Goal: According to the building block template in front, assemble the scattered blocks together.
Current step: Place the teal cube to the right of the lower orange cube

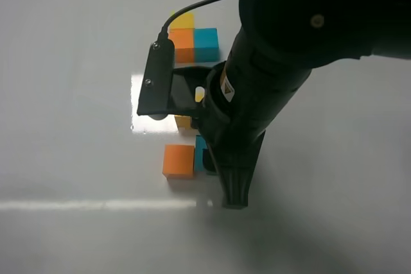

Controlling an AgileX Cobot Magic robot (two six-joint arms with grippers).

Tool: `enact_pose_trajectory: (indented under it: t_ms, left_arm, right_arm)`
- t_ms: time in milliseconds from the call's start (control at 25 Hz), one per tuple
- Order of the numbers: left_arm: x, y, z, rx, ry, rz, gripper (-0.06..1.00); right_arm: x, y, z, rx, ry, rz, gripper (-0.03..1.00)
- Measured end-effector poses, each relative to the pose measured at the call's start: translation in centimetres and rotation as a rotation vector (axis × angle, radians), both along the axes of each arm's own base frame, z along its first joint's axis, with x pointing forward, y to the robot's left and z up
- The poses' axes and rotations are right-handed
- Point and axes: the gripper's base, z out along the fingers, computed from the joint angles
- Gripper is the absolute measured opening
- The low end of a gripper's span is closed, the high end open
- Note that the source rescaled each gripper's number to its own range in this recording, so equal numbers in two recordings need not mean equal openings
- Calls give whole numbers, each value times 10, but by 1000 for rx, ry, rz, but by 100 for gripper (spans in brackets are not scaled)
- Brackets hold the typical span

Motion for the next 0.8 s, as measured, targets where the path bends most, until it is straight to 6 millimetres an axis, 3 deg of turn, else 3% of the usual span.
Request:
enact_pose_trajectory:
  t_ms: [800]
  left_arm:
    - [0,0,0,2,0,-1,93]
  right_arm:
    - [6,14,-18,10,35,-29,30]
